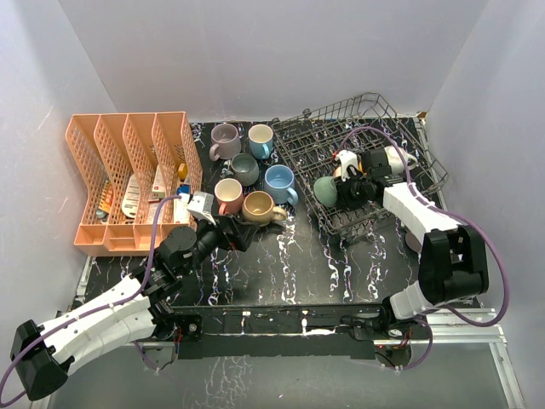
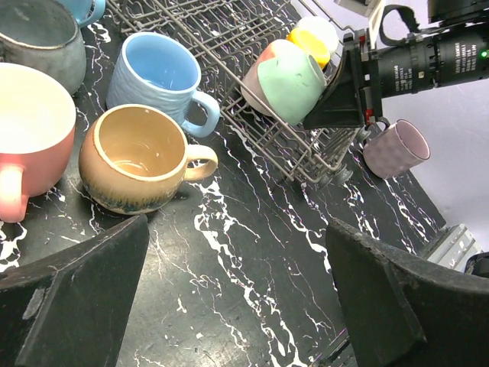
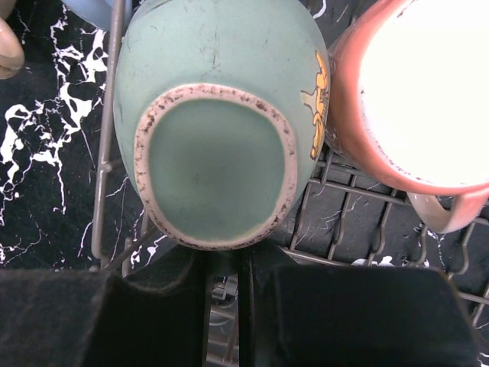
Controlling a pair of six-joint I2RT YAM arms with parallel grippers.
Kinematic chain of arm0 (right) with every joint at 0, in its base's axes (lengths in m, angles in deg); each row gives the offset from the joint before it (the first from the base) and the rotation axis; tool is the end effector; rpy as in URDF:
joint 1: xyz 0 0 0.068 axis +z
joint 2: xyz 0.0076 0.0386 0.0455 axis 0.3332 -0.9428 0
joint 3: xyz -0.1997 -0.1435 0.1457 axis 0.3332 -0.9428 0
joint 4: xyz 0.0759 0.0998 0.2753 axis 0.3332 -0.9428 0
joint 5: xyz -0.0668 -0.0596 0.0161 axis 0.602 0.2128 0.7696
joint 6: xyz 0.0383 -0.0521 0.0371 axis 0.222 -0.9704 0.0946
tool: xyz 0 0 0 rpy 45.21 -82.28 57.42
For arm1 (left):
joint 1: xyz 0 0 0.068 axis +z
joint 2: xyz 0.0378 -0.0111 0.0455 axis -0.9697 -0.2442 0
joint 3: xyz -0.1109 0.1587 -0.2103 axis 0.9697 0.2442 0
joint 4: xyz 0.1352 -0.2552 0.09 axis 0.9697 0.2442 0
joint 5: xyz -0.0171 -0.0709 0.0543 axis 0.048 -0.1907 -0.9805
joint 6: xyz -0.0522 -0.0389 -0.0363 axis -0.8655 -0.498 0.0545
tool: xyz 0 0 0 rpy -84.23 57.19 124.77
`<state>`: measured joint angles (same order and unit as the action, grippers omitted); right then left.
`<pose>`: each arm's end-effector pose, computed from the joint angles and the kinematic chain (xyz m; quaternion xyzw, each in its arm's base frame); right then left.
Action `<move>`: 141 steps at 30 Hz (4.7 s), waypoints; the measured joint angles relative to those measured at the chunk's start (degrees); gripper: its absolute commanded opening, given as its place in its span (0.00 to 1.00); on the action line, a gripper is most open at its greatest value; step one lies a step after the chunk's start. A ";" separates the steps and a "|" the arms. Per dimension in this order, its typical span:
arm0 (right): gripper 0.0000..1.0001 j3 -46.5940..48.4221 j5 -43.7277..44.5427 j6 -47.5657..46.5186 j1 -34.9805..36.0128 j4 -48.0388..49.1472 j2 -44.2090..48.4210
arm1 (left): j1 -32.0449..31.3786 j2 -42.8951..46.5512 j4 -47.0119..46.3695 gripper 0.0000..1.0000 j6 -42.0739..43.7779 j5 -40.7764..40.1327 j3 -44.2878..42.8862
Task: Load the cups into the dish rack
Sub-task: Turn the cup upside down in the dish rack, then pick up the cup at the center of the board.
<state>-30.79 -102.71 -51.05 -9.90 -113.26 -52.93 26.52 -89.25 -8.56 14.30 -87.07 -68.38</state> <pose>0.3432 0.0808 0.2050 -0.2691 0.9038 0.1573 0.2931 0.1649 -0.1700 0.2736 0.0443 0.7115 -0.3781 0.5906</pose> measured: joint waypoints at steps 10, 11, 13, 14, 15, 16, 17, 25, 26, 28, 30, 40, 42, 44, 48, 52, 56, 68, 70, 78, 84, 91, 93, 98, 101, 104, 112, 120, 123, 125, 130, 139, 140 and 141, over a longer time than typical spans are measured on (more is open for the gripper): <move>0.08 1.40 2.51 2.49 1.49 0.61 -5.16 | 0.00 0.00 0.02 0.97 -0.79 0.00 0.11; 0.08 1.55 2.80 2.64 1.68 0.61 -5.42 | 0.00 0.02 0.02 0.97 -0.85 0.00 0.20; 0.08 1.86 3.30 3.08 2.03 0.63 -5.88 | 0.00 0.09 0.00 0.97 -1.03 0.00 0.55; 0.08 1.95 3.50 3.30 2.10 0.68 -6.12 | 0.00 0.13 0.04 0.97 -1.16 0.00 0.79; 0.09 2.12 3.69 3.63 2.25 0.76 -6.47 | 0.00 0.17 0.24 0.97 -1.27 0.00 0.94; 0.09 2.29 3.89 3.82 2.38 0.76 -6.88 | 0.00 0.22 0.28 0.97 -1.40 0.00 1.07; 0.09 2.40 4.04 4.00 2.47 0.87 -7.39 | 0.00 0.31 0.28 0.97 -1.44 -0.02 1.22; 0.11 3.39 4.85 5.51 2.84 0.59 -10.88 | 0.00 0.79 0.42 0.97 -1.81 -0.17 1.64; 0.12 3.82 4.85 5.60 2.86 0.59 -11.37 | 0.00 0.79 0.42 0.97 -1.84 -0.22 1.66; 0.14 4.52 4.85 5.77 2.86 0.61 -12.17 | 0.00 0.81 0.42 0.97 -1.86 -0.28 1.66; 0.15 4.92 4.85 5.99 2.89 0.59 -12.63 | 0.00 0.81 0.42 0.97 -1.86 -0.39 1.66; 0.29 7.17 4.81 6.78 2.97 0.55 -14.88 | 0.00 0.81 0.42 0.97 -1.86 -0.83 1.66; 0.31 7.30 4.81 6.80 2.97 0.59 -14.97 | 0.00 0.81 0.42 0.97 -1.86 -0.85 1.66; 0.32 7.30 4.79 6.80 2.97 0.57 -14.99 | 0.00 0.81 0.42 0.97 -1.86 -0.85 1.66; 0.34 7.30 4.44 6.75 2.97 0.57 -14.99 | 0.00 0.81 0.42 0.97 -1.86 -0.85 1.66; 0.36 7.30 3.89 6.67 2.97 0.55 -14.91 | 0.00 0.81 0.39 0.97 -1.86 -0.85 1.66; 0.43 7.04 3.52 6.08 2.97 0.55 -13.40 | 0.00 0.81 0.35 0.97 -1.86 -0.85 1.66; 0.46 1.68 -0.63 0.98 2.73 0.61 0.59 | 0.00 0.63 -0.81 0.97 -2.75 -0.63 1.62; 0.46 0.44 -2.84 0.07 2.08 0.57 2.97 | 0.00 0.39 -1.01 0.97 -3.80 -0.50 1.40; 0.47 -3.91 -16.70 -2.23 -6.49 0.76 12.85 | 0.00 -7.78 7.80 0.97 -15.34 -1.31 -15.96; 0.47 -8.00 -24.57 -2.12 -13.18 2.29 20.24 | 0.00 -21.18 21.81 0.97 -29.53 -2.91 -43.43; 0.47 -8.72 -30.21 -1.22 -21.33 2.75 22.80 | -0.74 -32.92 32.96 0.97 -38.88 -0.79 -64.11; 0.46 -8.72 -31.21 -0.66 -23.08 3.08 22.80 | -1.14 -33.46 34.25 0.97 -40.22 -0.33 -65.68; 0.46 -9.55 -33.22 0.61 -26.36 4.48 22.80 | -1.42 -32.22 35.43 0.97 -41.62 0.31 -66.07; 0.46 -10.62 -33.86 1.07 -27.47 5.14 22.82 | -1.42 -30.73 34.93 0.97 -42.27 0.52 -65.66; 0.47 -11.34 -34.21 1.33 -28.09 5.27 22.86 | -1.42 -28.89 33.97 0.97 -42.80 0.98 -64.59; 0.47 -11.41 -34.25 1.68 -28.46 5.66 24.90 | -2.05 -29.51 31.78 0.97 -43.41 3.50 -64.52; 0.47 -12.04 -34.23 1.68 -28.48 6.27 25.38 | -2.71 -30.12 30.51 0.97 -43.32 3.65 -64.57; 0.47 -12.04 -34.23 1.66 -28.48 6.32 25.38 | -2.75 -30.67 31.23 0.97 -42.97 2.86 -65.29; 0.47 -12.09 -34.23 1.66 -28.48 6.40 25.38 | -2.75 -31.01 31.52 0.97 -42.36 2.01 -65.42; 0.46 -12.09 -34.27 1.57 -28.50 6.43 25.31 | -2.75 -29.62 29.20 0.97 -36.41 -1.11 -60.78; 0.51 -11.34 -33.27 -0.76 -28.48 4.28 24.74 | -2.75 -18.21 8.70 0.97 -17.05 2.45 -27.26; 0.53 -10.80 -32.76 -0.92 -28.50 3.65 24.48 | -2.75 -17.35 7.17 0.97 -16.15 2.95 -24.52; 0.54 -9.88 -31.82 -1.20 -28.50 2.91 24.04 | -2.75 -16.61 5.86 0.97 -15.61 3.23 -22.40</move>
<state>-40.67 -134.54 -52.25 -38.40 -110.35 -28.89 23.77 -105.86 -2.70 -1.30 -83.83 -90.78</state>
